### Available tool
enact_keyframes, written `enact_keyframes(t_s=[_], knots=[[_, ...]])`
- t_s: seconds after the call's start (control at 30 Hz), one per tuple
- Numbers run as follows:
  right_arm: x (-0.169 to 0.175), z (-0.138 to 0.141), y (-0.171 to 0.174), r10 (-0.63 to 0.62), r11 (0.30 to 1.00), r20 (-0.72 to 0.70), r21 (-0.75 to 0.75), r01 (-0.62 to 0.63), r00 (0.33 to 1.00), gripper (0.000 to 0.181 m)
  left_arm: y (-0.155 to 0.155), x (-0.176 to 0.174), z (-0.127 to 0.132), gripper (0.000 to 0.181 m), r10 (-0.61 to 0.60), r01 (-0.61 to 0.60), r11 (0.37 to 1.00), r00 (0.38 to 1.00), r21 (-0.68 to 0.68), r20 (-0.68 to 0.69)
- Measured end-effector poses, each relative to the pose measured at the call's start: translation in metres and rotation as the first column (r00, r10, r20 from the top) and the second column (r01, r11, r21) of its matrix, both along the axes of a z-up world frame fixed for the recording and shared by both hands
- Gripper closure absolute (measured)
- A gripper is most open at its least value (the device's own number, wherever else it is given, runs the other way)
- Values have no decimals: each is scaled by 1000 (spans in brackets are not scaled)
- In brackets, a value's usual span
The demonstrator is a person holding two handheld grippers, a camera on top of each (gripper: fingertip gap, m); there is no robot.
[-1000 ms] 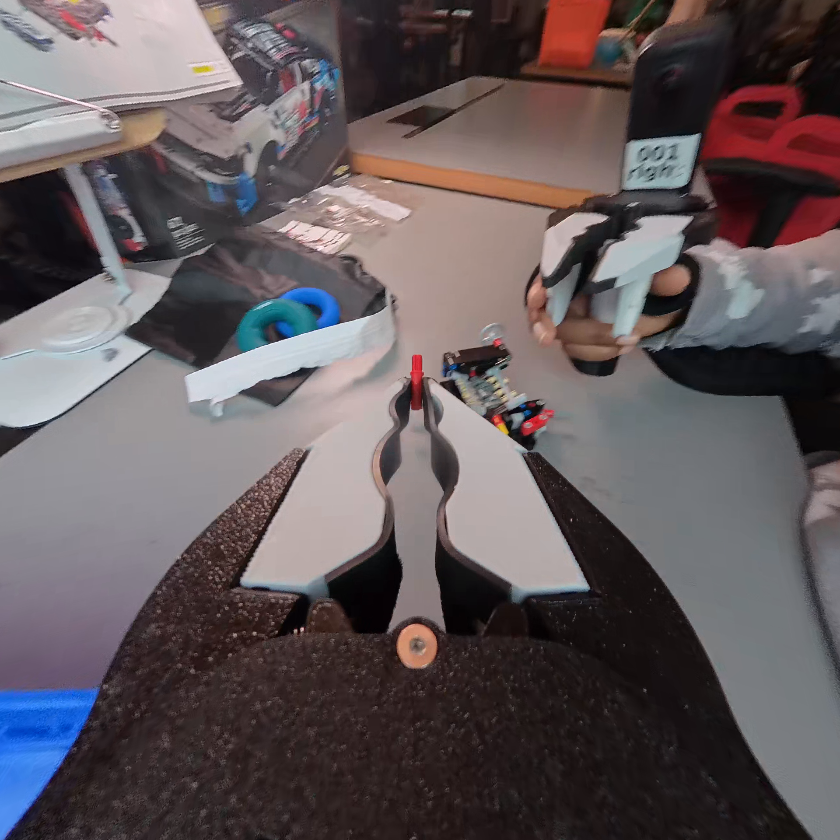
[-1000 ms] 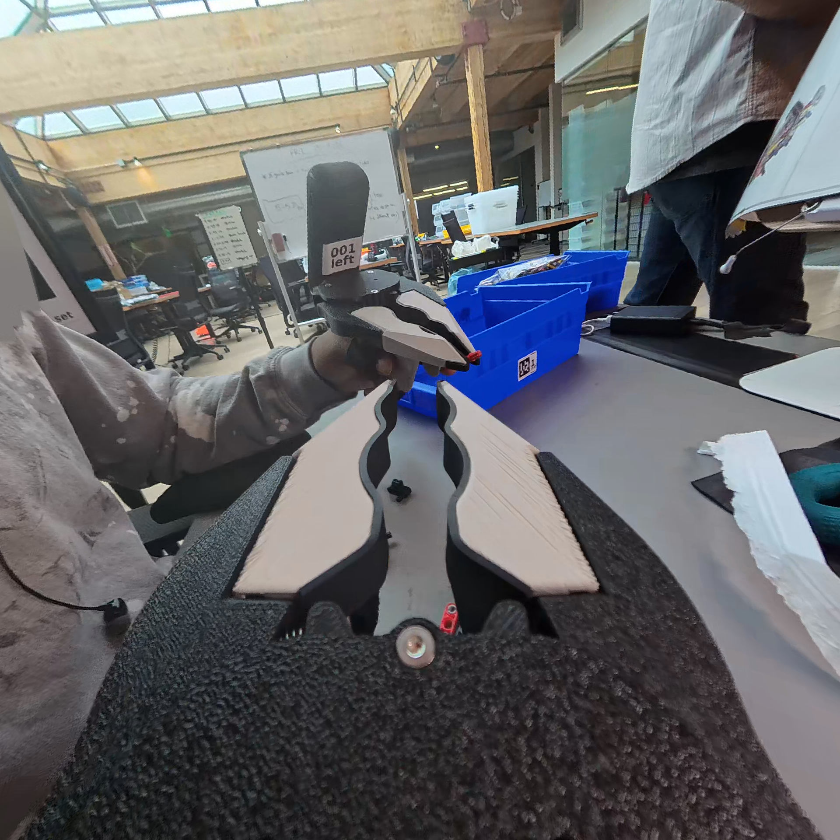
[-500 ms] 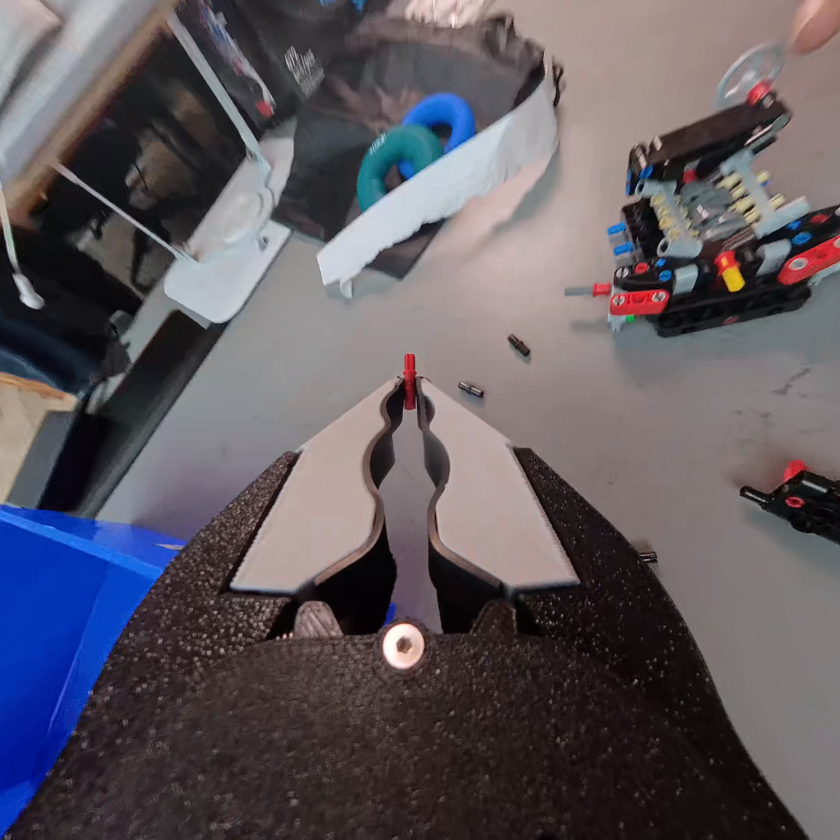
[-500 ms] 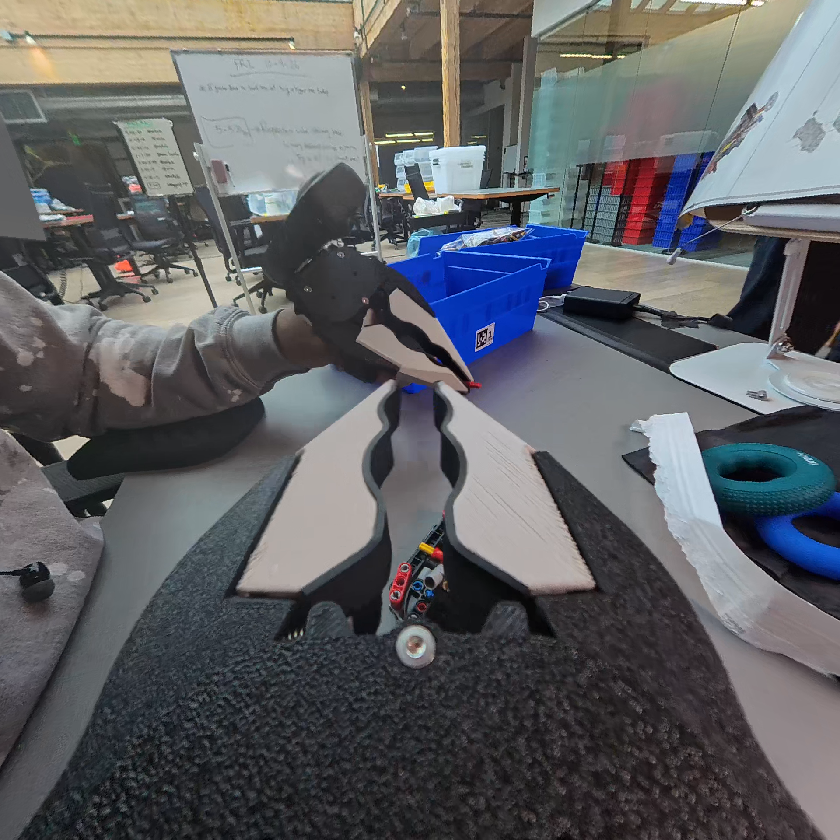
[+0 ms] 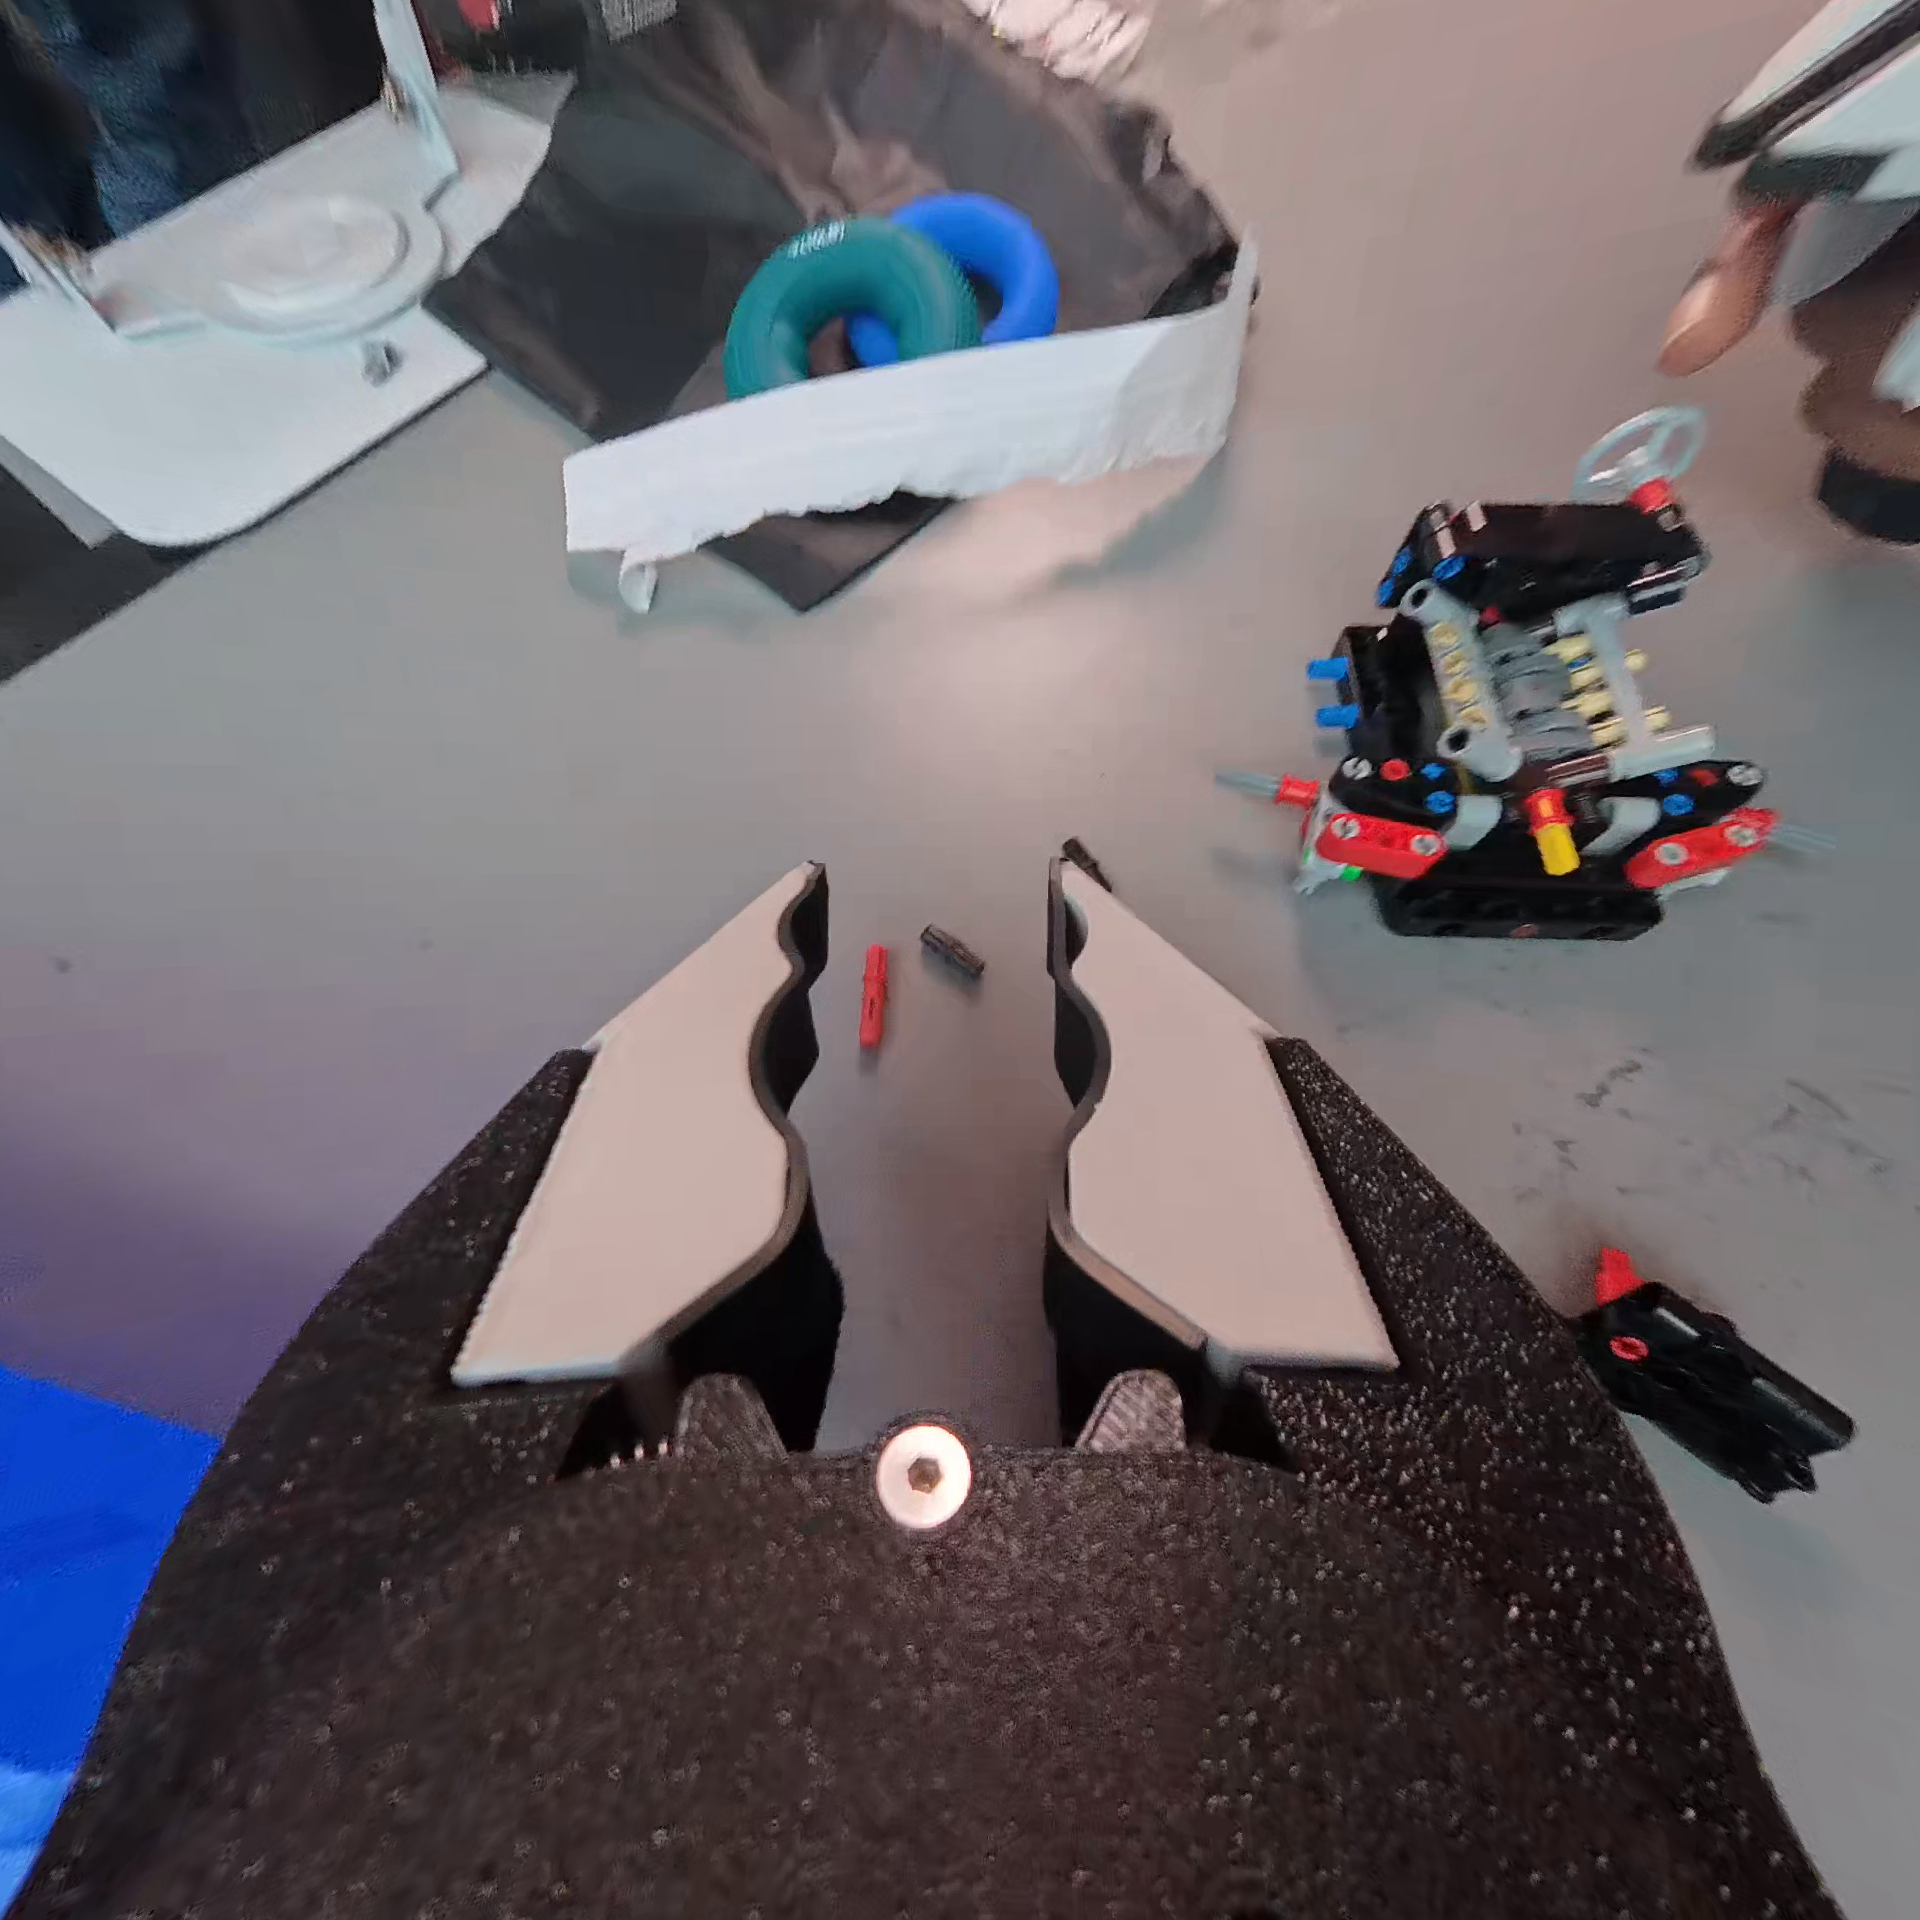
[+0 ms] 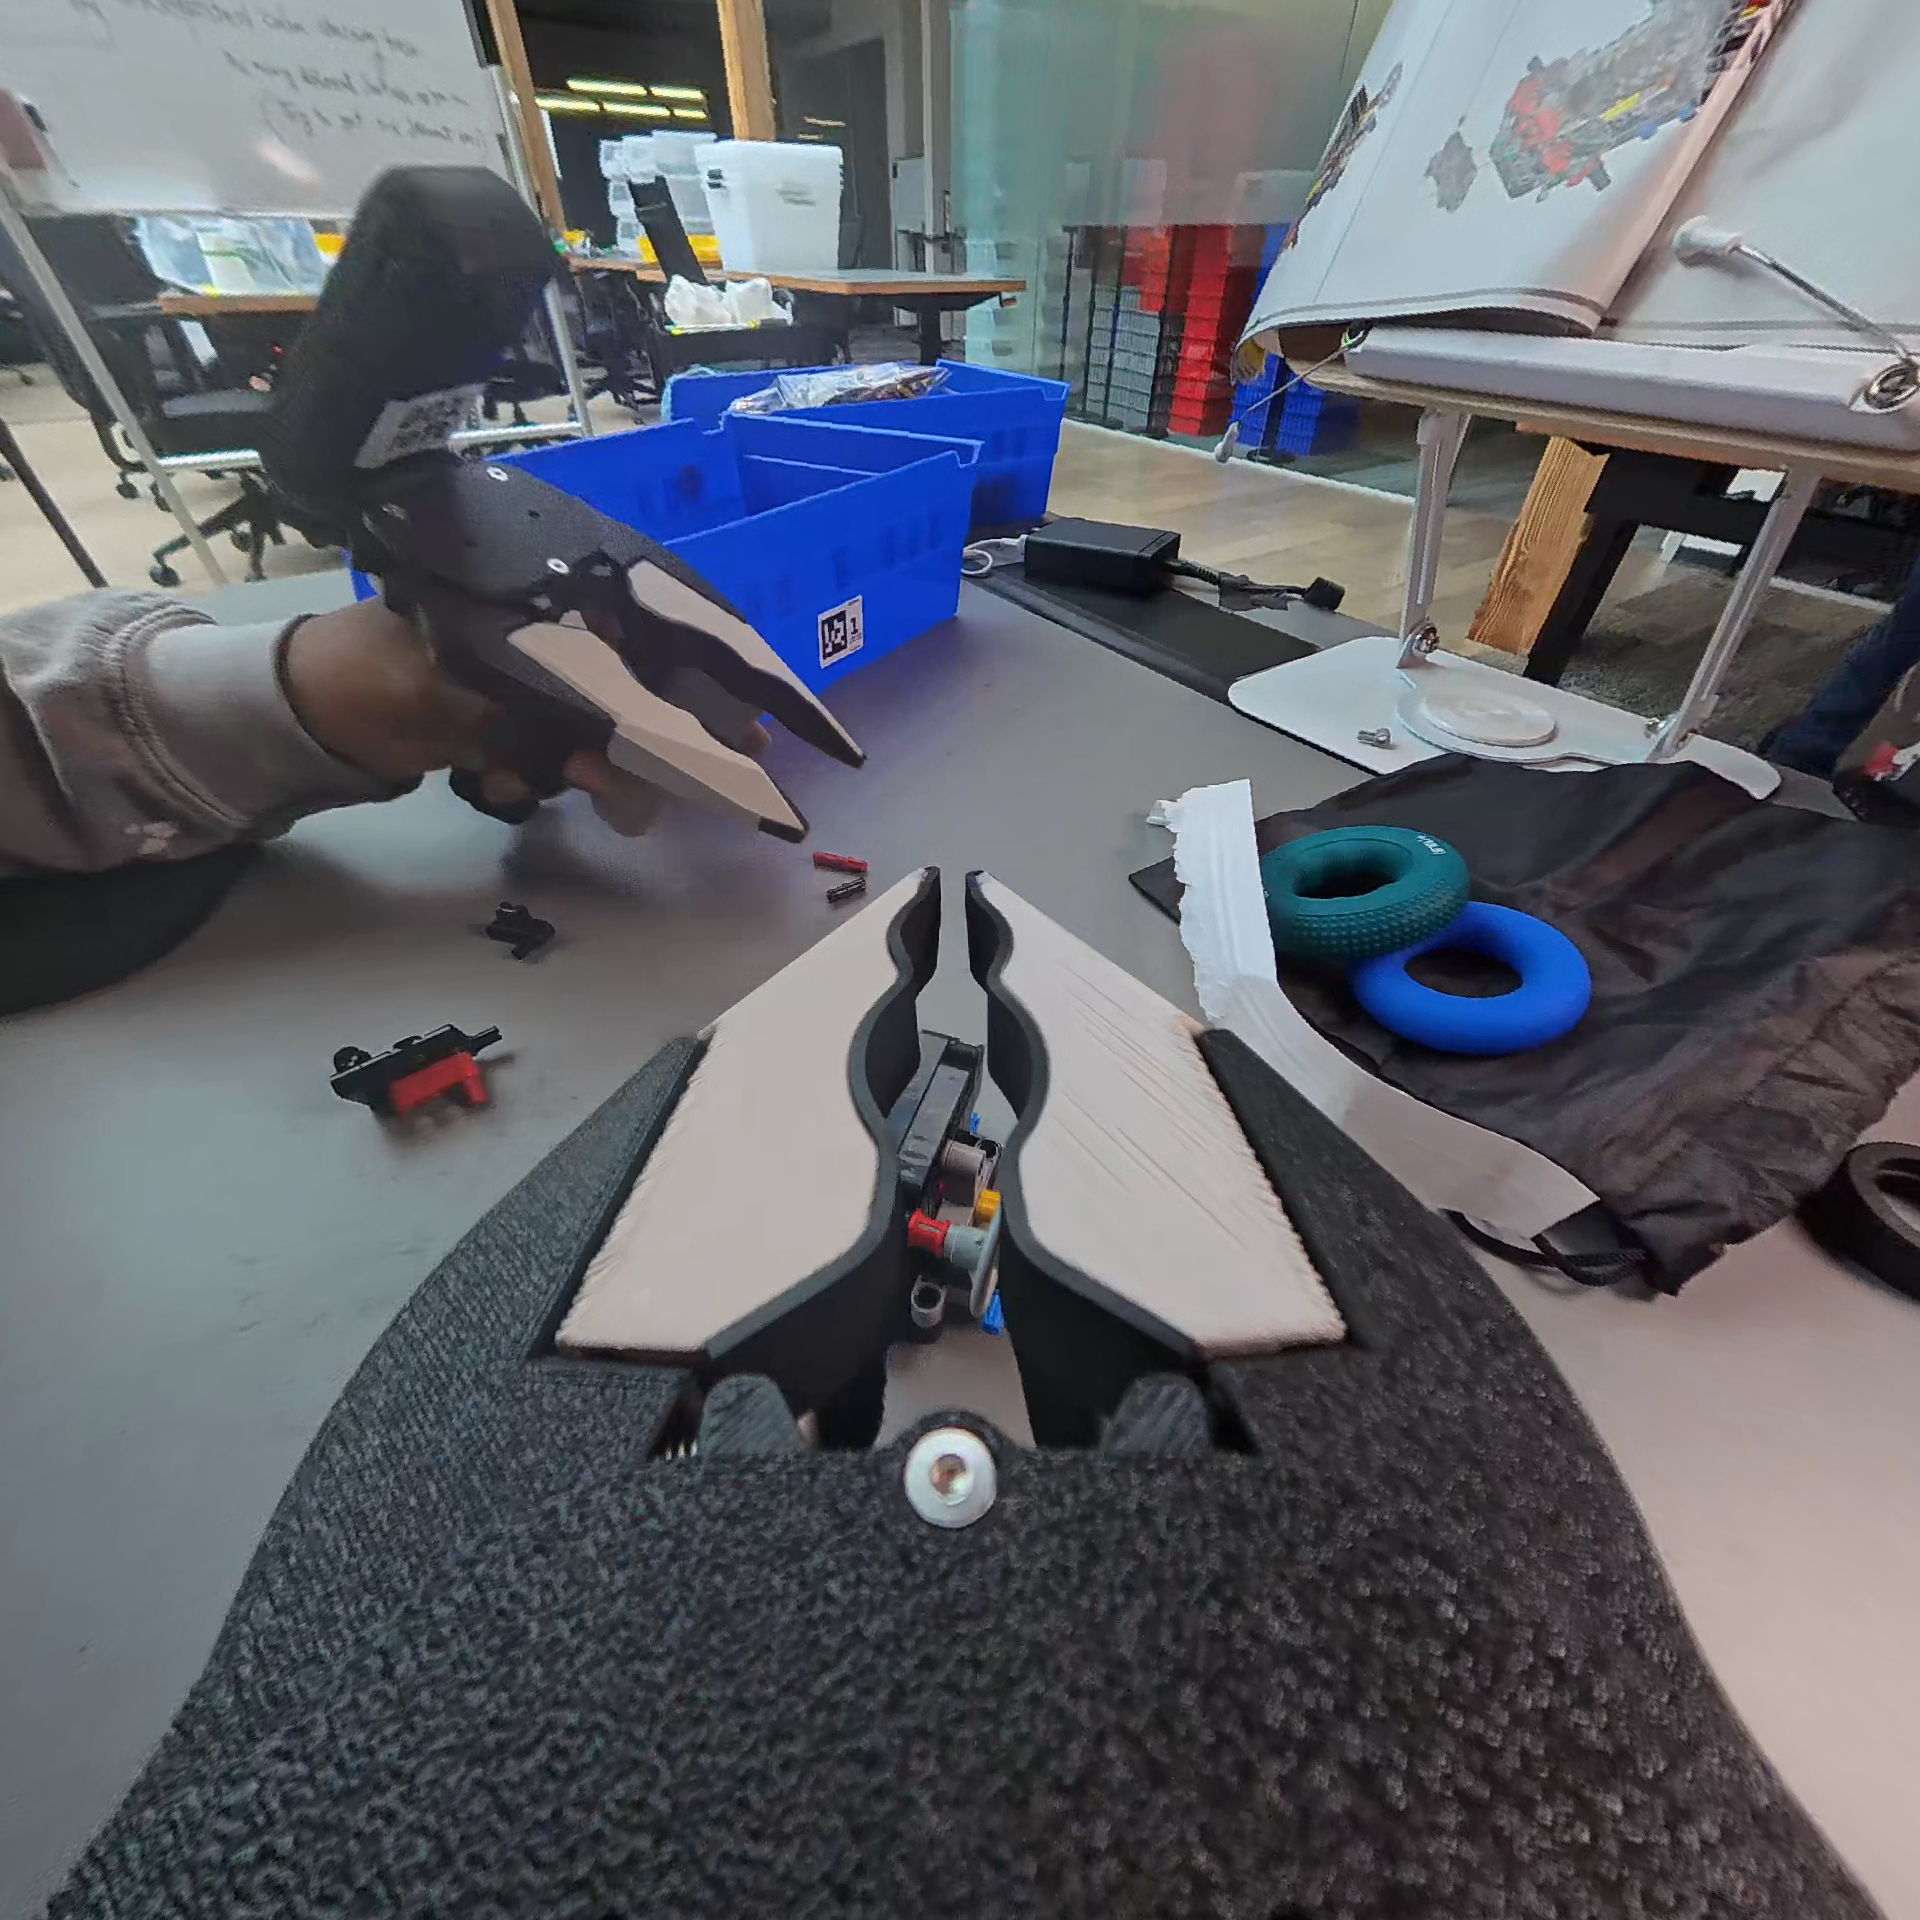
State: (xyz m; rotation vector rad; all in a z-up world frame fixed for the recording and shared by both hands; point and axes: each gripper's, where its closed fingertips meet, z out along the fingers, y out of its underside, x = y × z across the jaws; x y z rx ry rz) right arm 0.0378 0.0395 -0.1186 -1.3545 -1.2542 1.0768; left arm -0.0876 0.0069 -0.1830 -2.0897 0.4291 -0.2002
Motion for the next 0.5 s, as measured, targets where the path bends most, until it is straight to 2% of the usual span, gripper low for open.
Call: enact_keyframes(t_s=[0.1, 0.17, 0.23, 0.33, 0.5], knots=[[0, 0, -1, 4, 1000, -5, -6, -4, 1000, 176, -13, 11, 30, 135, -100, 97, 992, 995, 85, 24], [0, 2, -5, 20, 1000, -14, -3, -20, 1000, 175, -36, 21, 37, 134, -232, 233, 973, 971, -1, 55], [-1, 4, -8, 32, 999, -15, 13, -32, 999, 175, -66, 21, 35, 134, -316, 324, 938, 946, -126, 79], [-2, 6, -18, 76, 997, -20, 32, -75, 997, 175, -108, 16, 18, 143, -400, 398, 884, 915, -246, 42], [-8, -1, -33, 132, 989, 12, 69, -133, 991, 176, -126, 12, -34, 147, -379, 329, 862, 924, -386, -59]])
